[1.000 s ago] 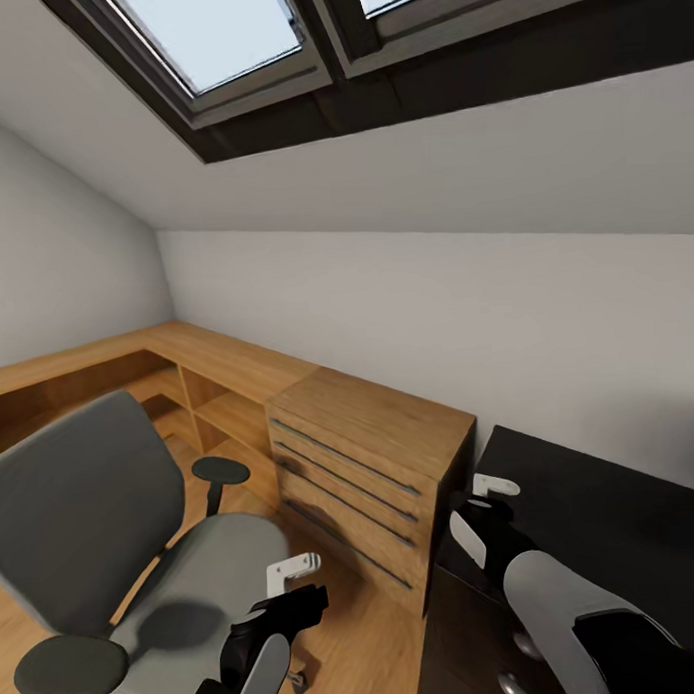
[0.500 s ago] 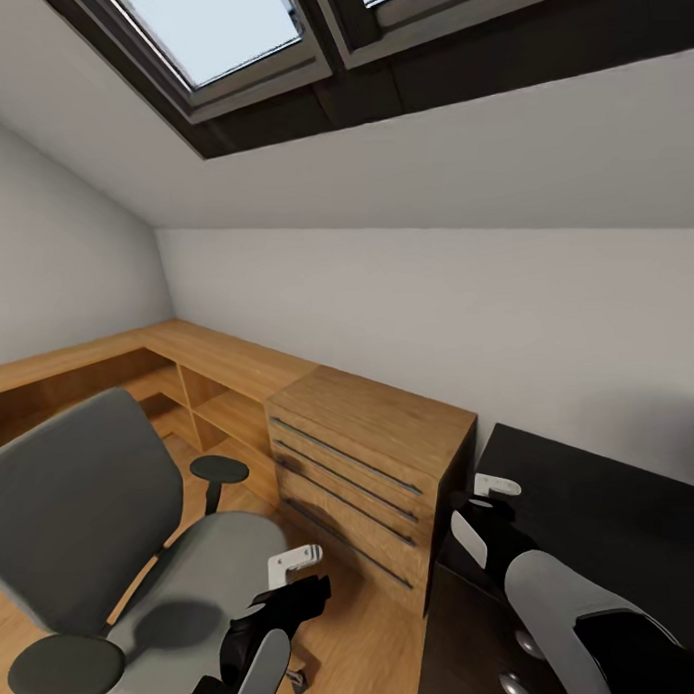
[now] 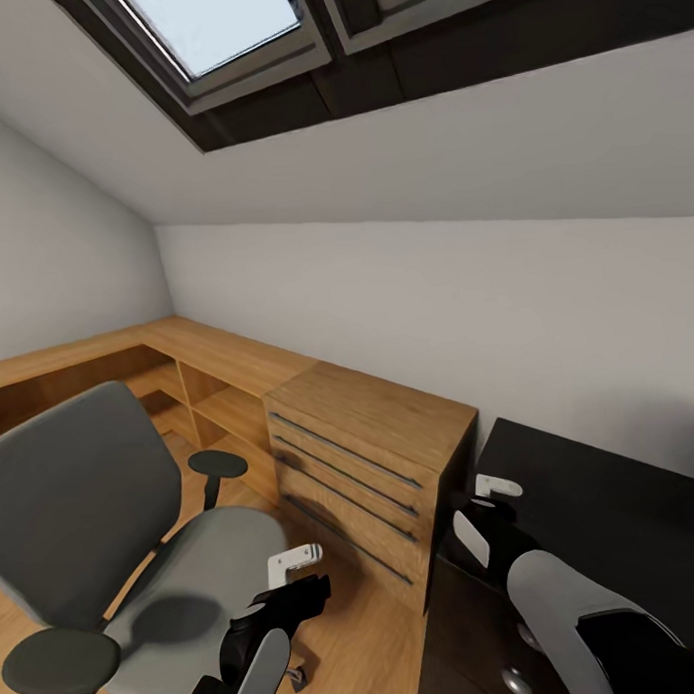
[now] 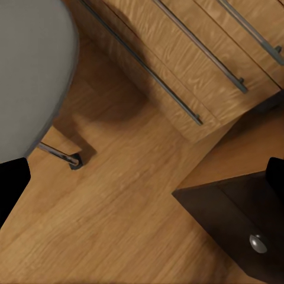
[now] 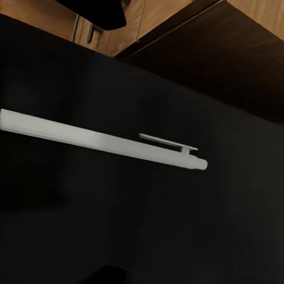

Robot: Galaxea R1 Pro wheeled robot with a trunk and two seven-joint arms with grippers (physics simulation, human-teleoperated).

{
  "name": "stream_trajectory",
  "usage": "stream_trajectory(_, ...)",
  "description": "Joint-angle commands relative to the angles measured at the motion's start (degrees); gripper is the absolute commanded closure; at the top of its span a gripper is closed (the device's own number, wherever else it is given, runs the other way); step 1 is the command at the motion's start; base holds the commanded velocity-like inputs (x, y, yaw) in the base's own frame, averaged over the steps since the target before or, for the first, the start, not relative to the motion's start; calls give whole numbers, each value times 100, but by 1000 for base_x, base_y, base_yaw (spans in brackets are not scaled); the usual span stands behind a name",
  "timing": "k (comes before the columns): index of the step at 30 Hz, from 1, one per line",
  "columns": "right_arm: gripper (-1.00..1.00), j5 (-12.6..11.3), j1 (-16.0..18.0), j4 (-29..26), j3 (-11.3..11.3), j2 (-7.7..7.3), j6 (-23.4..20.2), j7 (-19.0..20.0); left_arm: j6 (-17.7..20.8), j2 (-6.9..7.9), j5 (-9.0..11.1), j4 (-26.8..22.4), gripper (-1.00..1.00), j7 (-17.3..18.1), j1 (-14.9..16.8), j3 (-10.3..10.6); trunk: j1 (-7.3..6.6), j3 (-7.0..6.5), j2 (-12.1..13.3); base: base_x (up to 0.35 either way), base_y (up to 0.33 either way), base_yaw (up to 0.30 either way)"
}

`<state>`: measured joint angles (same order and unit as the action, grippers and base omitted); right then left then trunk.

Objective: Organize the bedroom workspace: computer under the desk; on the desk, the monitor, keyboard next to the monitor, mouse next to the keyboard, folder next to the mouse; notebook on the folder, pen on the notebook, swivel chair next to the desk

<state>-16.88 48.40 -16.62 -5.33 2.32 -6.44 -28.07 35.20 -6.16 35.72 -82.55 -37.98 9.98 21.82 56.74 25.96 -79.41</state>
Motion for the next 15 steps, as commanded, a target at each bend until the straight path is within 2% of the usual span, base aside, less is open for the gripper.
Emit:
stream_trajectory(1, -100, -25, 3, -11, -49, -9, -57, -37, 4, 1, 58, -7, -100, -59, 5, 7, 23, 25, -46, 0, 0, 0)
stream_trajectory(11, -100, -26, 3, -8, -47, -29, -234, -17, 4, 1, 58, -7, -100, -60, 5, 7, 242, 205, -447, 0, 0, 0)
stream_trajectory(15, -100, -26, 3, -8, -47, -29, -256, -15, 4, 1, 58, -7, -100, -60, 4, 7, 242, 205, -447, 0, 0, 0)
